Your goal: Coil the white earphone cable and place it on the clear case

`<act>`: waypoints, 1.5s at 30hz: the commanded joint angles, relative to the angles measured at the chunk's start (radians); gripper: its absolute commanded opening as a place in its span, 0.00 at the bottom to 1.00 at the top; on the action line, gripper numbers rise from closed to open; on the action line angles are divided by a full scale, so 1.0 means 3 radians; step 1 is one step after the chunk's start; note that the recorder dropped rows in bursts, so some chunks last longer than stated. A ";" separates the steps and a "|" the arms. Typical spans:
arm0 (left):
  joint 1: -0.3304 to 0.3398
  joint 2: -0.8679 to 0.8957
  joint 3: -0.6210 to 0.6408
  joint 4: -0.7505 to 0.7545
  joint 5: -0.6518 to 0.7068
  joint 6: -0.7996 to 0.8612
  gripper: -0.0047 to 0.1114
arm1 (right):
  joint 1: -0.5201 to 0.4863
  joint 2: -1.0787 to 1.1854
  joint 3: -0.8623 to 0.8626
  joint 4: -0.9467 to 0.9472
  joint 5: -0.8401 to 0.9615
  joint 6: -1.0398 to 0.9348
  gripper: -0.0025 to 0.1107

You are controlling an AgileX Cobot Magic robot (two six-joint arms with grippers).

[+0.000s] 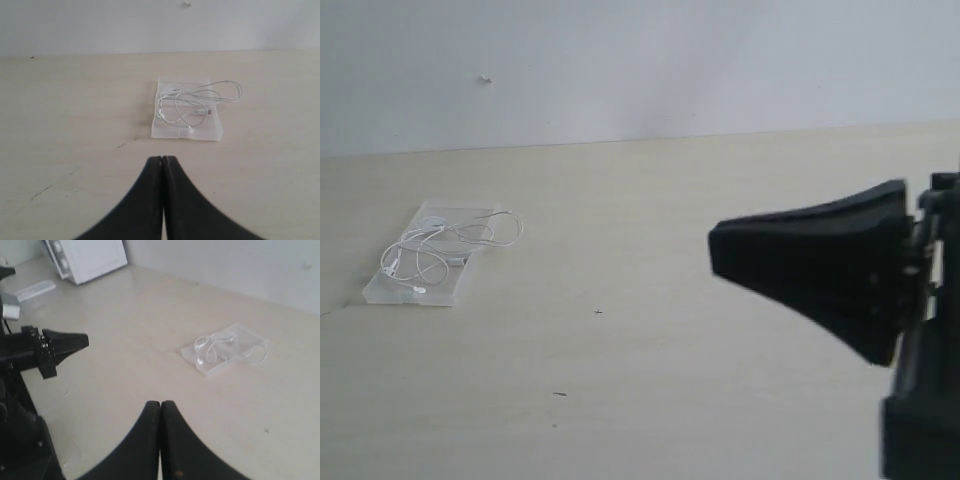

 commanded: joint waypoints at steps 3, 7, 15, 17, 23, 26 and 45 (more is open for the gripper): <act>0.0010 -0.0016 0.0000 0.0018 -0.0012 -0.0008 0.04 | -0.0443 -0.0565 0.0107 -0.0026 -0.0055 -0.0046 0.02; 0.0010 -0.0016 0.0000 0.0018 -0.0012 -0.0008 0.04 | -0.0864 -0.0897 0.0532 0.0013 -0.0330 -0.0016 0.02; 0.0010 -0.0016 0.0000 0.0018 -0.0012 -0.0008 0.04 | -0.1671 -0.1795 0.1553 0.0928 -0.1318 0.0121 0.02; 0.0010 -0.0016 0.0000 0.0018 -0.0012 -0.0008 0.04 | -0.1787 -0.1946 0.1647 0.0813 -0.1327 0.0121 0.02; 0.0010 -0.0016 0.0000 0.0018 -0.0012 -0.0008 0.04 | -0.2241 -0.2347 0.1815 0.0572 -0.1168 -0.0004 0.02; 0.0010 -0.0016 0.0000 0.0018 -0.0012 -0.0008 0.04 | -0.2241 -0.2347 0.1934 0.0572 -0.1172 -0.0163 0.02; 0.0010 -0.0016 0.0000 0.0018 -0.0012 -0.0008 0.04 | -0.2443 -0.2573 0.1934 -0.2082 0.0182 0.1616 0.02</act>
